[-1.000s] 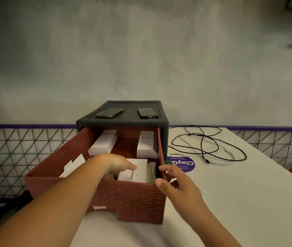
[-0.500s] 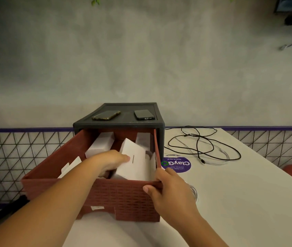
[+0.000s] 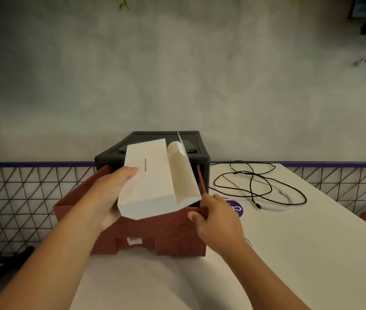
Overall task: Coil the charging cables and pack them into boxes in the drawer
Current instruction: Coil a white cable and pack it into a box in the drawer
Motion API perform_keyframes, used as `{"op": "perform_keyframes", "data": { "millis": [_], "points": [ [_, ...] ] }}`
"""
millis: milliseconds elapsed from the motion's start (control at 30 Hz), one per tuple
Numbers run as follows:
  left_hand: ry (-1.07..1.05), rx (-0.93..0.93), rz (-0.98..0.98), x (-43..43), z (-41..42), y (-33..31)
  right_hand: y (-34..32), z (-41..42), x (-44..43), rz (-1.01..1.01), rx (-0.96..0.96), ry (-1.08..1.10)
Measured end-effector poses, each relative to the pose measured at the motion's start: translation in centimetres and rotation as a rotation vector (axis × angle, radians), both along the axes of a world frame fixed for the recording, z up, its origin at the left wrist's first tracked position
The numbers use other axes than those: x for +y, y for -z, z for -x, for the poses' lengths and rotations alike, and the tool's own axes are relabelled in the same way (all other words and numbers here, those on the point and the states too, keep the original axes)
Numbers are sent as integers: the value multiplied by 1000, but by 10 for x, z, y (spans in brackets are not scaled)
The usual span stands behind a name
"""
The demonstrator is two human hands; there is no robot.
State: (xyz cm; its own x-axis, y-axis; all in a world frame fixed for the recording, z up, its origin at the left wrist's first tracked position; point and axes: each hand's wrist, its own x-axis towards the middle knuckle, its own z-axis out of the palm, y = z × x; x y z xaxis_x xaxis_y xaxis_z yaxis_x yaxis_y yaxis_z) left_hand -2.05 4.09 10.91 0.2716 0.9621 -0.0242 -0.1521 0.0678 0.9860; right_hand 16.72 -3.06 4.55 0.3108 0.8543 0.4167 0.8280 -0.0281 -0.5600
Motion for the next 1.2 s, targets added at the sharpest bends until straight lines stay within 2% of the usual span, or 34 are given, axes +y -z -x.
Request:
{"op": "perform_keyframes", "data": {
  "millis": [133,500,767,1200],
  "points": [
    [26,-70,64,-15,2,11,-8,-12,19,17,4,1],
    [71,-523,236,-30,-9,59,-11,-32,56,81,-65,39],
    [9,-552,341,-24,-19,77,-16,-40,85,142,-80,40],
    [-72,-627,396,0,-39,91,-21,-52,130,219,-104,99]
  ]
}}
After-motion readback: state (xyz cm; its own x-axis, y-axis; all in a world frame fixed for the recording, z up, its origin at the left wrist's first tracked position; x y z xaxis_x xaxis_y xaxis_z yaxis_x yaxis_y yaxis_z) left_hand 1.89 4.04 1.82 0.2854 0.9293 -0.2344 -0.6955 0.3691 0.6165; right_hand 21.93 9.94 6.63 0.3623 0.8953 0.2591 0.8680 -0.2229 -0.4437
